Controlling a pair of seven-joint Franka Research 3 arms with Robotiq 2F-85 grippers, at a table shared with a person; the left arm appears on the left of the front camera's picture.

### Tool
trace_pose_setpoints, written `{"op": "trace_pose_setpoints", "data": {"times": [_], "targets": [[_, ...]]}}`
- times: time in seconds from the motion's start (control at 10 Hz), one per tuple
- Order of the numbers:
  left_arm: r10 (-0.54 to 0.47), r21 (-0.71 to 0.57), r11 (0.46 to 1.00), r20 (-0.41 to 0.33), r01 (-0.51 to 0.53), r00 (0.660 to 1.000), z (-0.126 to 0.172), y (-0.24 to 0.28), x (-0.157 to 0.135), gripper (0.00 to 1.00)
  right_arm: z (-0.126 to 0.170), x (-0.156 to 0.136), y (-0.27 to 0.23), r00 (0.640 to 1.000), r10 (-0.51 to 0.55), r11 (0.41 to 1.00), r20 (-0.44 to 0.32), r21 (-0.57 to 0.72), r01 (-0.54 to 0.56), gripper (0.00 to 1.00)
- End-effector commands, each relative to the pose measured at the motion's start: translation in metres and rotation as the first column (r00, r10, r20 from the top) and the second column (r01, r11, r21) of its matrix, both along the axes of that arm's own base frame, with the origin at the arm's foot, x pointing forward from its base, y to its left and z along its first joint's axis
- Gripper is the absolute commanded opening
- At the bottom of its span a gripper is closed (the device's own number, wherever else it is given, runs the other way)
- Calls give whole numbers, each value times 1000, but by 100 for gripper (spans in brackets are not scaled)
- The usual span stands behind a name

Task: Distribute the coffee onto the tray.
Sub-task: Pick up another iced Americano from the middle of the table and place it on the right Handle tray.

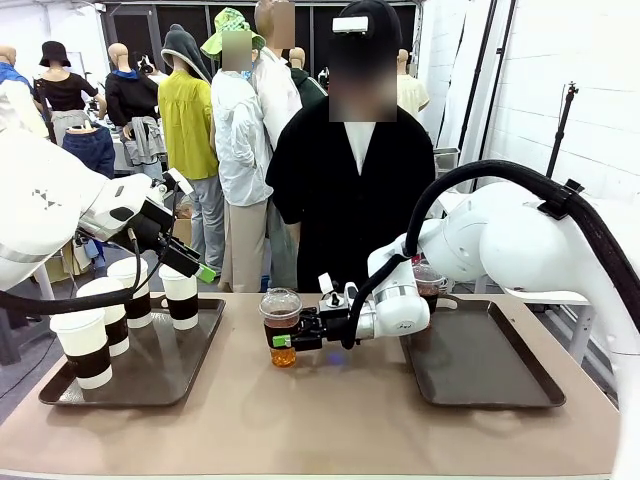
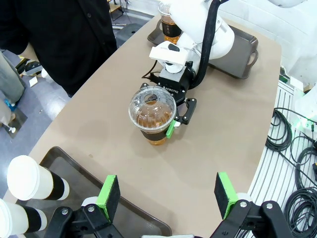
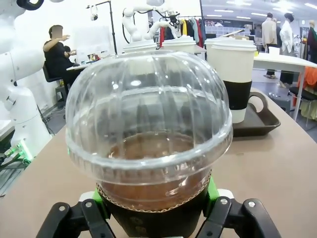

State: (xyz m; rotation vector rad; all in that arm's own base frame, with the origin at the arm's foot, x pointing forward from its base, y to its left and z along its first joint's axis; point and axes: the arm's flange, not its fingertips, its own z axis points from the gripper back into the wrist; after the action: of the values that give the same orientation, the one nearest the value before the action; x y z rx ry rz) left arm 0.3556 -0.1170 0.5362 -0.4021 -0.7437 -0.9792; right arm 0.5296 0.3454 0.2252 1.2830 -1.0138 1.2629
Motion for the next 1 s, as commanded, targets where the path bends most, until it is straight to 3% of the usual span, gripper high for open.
{"op": "trace_pose_setpoints", "data": {"times": [0.0,0.4,0.9], "targets": [[-13,-12,1000,0,13,1000,0,2,1,100,16,-8,-1,999,36,999,-17,9,-36,81],[-13,-12,1000,0,13,1000,0,2,1,100,51,-31,-22,998,55,998,-34,14,-55,81],[-13,-12,1000,0,13,1000,0,2,1,100,97,-82,-91,997,70,997,-44,25,-69,81]]}}
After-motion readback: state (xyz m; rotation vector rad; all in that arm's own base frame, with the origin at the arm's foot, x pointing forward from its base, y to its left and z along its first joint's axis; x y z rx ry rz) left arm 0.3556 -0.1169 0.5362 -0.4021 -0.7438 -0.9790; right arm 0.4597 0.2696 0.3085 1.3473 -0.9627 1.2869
